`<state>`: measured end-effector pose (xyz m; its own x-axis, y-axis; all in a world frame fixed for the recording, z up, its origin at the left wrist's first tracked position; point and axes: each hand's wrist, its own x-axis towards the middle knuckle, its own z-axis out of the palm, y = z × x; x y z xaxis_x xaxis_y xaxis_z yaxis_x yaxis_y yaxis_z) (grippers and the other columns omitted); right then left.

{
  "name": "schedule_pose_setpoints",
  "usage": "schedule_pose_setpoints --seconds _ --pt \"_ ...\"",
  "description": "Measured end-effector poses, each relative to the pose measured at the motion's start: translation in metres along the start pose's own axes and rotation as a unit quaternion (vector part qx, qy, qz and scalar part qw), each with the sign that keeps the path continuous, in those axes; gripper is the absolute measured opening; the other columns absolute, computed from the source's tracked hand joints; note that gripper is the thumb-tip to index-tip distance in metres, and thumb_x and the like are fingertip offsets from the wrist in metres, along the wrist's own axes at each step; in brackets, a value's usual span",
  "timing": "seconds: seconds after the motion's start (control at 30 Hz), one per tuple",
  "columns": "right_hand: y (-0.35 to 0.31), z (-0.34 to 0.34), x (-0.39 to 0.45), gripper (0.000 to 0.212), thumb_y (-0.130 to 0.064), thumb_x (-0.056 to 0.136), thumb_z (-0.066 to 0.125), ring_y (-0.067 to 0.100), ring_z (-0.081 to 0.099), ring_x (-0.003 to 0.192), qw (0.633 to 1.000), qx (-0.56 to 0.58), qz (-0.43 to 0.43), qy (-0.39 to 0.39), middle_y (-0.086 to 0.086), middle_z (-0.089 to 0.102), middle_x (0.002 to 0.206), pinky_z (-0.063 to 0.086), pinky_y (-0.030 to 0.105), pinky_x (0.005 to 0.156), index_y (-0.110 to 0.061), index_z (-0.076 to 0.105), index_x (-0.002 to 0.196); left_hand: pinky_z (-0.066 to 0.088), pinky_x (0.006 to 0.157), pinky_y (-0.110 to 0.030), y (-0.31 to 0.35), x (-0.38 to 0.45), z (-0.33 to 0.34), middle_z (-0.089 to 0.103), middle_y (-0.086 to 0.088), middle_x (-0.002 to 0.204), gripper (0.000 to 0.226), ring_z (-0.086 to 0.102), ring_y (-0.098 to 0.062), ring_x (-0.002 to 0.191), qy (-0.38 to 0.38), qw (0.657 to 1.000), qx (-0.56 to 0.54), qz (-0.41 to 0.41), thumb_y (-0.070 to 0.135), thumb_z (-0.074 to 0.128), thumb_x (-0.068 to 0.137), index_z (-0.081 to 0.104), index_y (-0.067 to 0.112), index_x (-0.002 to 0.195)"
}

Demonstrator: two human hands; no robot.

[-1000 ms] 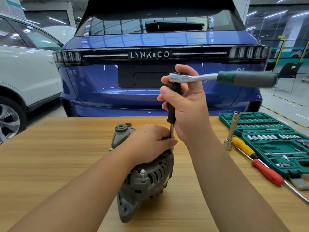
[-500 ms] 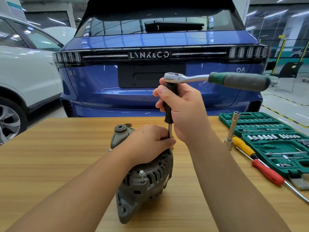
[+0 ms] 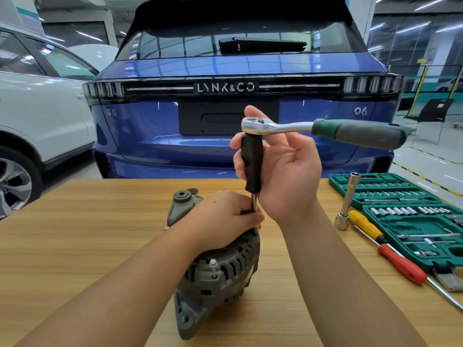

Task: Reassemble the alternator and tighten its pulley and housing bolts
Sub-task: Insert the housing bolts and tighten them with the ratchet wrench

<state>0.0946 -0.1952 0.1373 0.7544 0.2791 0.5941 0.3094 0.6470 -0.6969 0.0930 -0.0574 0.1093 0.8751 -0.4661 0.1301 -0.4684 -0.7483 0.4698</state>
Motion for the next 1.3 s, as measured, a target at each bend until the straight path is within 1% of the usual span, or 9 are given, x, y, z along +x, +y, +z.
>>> schedule_pose_setpoints --seconds 0.1,0.23,0.33,0.4,0.57,0.83,1.03,1.13,1.3 --pt "-0.004 0.001 0.003 0.055 -0.061 0.096 0.039 0.017 0.052 0.065 0.999 0.007 0.027 0.039 0.005 0.063 0.084 0.041 0.028 0.061 -0.017 0.058 0.122 0.056 0.081 -0.036 0.000 0.000 0.001 0.071 0.009 0.088 0.026 0.065 -0.007 0.082 0.001 1.000 0.007 0.009 0.046 0.055 0.102 0.073 0.029 0.096" --pt "-0.002 0.012 0.003 0.025 -0.032 0.091 0.071 0.011 0.039 0.054 0.968 -0.166 -0.046 0.182 -0.005 0.050 0.066 0.035 0.021 0.049 -0.010 0.064 0.100 0.057 0.084 -0.042 0.001 0.000 0.002 0.072 0.008 0.090 0.029 0.066 -0.008 0.083 -0.004 1.000 0.020 0.017 0.049 0.052 0.103 0.073 0.029 0.102" --pt "-0.002 0.013 0.003 0.014 -0.025 0.090 0.074 0.009 0.039 0.052 0.951 -0.193 -0.039 0.239 -0.005 0.048 0.062 0.037 0.021 0.047 -0.013 0.070 0.084 0.058 0.082 -0.042 0.000 0.002 0.004 0.072 0.008 0.089 0.030 0.066 -0.008 0.082 -0.001 0.999 0.030 0.017 0.051 0.051 0.102 0.073 0.030 0.103" --pt "-0.008 0.009 0.003 0.004 -0.024 0.089 0.074 0.009 0.044 0.054 0.973 -0.138 0.004 0.182 -0.004 0.055 0.067 0.041 0.022 0.053 -0.021 0.072 0.088 0.057 0.079 -0.038 -0.002 0.003 0.004 0.070 0.010 0.085 0.027 0.064 -0.004 0.079 0.003 0.999 0.034 0.014 0.051 0.052 0.101 0.072 0.033 0.098" --pt "0.001 0.005 0.001 0.035 -0.012 0.087 0.067 0.009 0.058 0.072 0.980 -0.166 -0.033 0.106 -0.004 0.074 0.109 0.048 0.025 0.069 -0.026 0.059 0.117 0.057 0.081 -0.036 -0.002 0.003 0.003 0.072 0.011 0.087 0.024 0.067 -0.004 0.081 0.005 1.000 -0.001 0.009 0.047 0.054 0.101 0.073 0.033 0.097" --pt "0.008 0.007 0.000 0.042 -0.004 0.095 0.050 0.018 0.048 0.061 0.972 -0.178 -0.137 0.062 0.005 0.064 0.085 0.046 0.030 0.057 -0.029 0.057 0.127 0.059 0.084 -0.042 0.000 0.001 0.002 0.073 0.006 0.090 0.024 0.069 -0.009 0.082 -0.002 1.000 -0.012 0.001 0.045 0.055 0.101 0.073 0.030 0.098" --pt "-0.004 0.005 -0.001 0.063 -0.060 0.096 0.033 0.022 0.047 0.064 1.000 -0.001 0.012 -0.016 0.010 0.062 0.082 0.040 0.030 0.059 -0.013 0.059 0.129 0.058 0.075 -0.035 -0.002 0.001 0.003 0.072 0.011 0.081 0.022 0.065 -0.002 0.074 0.015 1.000 -0.026 -0.002 0.048 0.060 0.097 0.072 0.034 0.085" --pt "-0.008 0.011 0.001 0.080 -0.074 0.070 0.071 0.015 0.045 0.060 0.998 -0.047 0.023 0.024 0.002 0.056 0.076 0.038 0.026 0.057 -0.016 0.057 0.124 0.057 0.078 -0.038 -0.002 0.001 0.003 0.072 0.010 0.084 0.023 0.066 -0.003 0.076 0.013 1.000 -0.020 0.003 0.048 0.059 0.098 0.072 0.033 0.087" --pt "-0.001 0.023 -0.001 0.010 -0.032 0.086 0.076 0.006 0.036 0.052 0.957 -0.219 -0.063 0.180 -0.012 0.045 0.059 0.033 0.019 0.050 -0.026 0.071 0.080 0.058 0.083 -0.045 0.001 -0.002 0.002 0.073 0.008 0.089 0.029 0.067 -0.010 0.082 -0.002 1.000 -0.021 0.017 0.052 0.054 0.098 0.074 0.030 0.097"
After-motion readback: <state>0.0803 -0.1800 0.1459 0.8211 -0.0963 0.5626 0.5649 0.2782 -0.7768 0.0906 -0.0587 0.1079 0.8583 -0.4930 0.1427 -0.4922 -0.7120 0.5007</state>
